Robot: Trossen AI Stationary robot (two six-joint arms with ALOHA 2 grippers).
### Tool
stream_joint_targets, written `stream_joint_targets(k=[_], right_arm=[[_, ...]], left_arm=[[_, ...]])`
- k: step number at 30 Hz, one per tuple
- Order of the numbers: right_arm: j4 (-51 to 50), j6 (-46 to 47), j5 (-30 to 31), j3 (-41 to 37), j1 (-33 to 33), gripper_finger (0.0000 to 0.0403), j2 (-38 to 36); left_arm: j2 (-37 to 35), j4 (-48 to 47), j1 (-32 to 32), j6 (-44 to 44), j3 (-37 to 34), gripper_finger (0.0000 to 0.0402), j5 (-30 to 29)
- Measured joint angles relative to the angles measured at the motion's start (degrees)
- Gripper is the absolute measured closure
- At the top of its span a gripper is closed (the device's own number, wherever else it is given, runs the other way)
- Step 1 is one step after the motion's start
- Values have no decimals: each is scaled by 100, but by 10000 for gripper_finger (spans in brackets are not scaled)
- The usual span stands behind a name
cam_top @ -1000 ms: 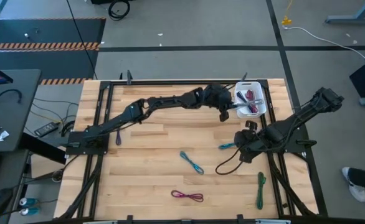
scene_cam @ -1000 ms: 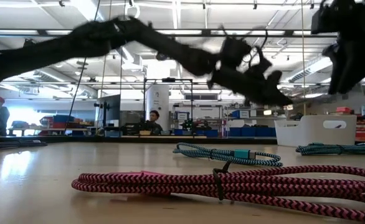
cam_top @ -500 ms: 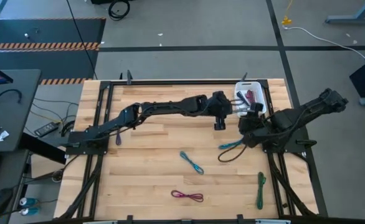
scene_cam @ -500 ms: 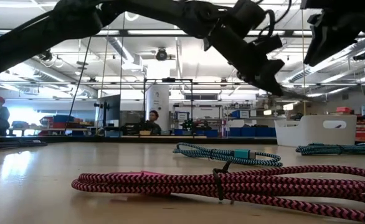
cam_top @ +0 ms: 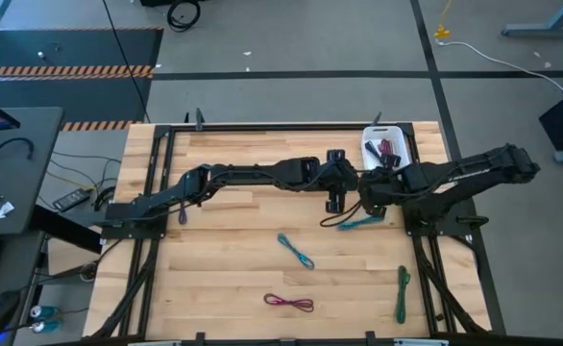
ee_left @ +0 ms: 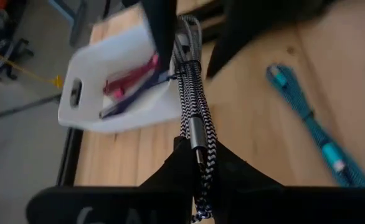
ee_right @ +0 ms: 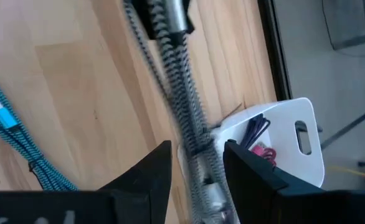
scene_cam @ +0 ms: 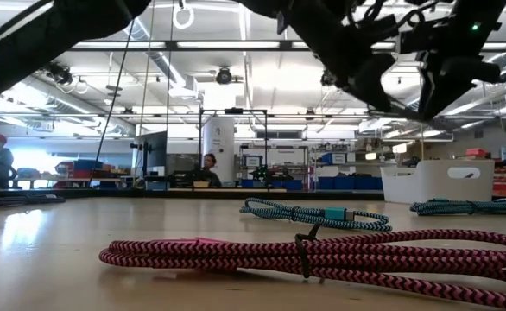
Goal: Pick and place USB-C Cables
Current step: Put the black white charger cable into the bin
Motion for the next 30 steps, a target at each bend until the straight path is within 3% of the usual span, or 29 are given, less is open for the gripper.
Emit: stream_joint_targets(k=[7, 10, 13, 16, 22, 27, 30], right_arm=[[4, -20, -49, 2, -60, 261, 222], [29, -75, -181, 2, -55, 300, 246], [89, -99, -249, 7, -55, 369, 232], [93, 6, -174, 7, -58, 375, 209], [421, 529, -40, -2, -450, 375, 211], [721, 837, 60, -2, -1437, 375, 215], [1080, 1002, 53, -2, -2187, 375, 217]], left_arm=[[-163, -160, -266, 107, -12, 377, -28], [-190, -234, -315, 118, -13, 369, -42], [-255, -329, -331, 88, -15, 367, -44], [-280, -352, -316, 64, -13, 358, -39], [-556, -1667, -181, 35, 2, 273, -735], [-874, -3680, 204, -1143, -12, 185, -1046], [-1041, -4003, 417, -1868, -316, 157, -1595]])
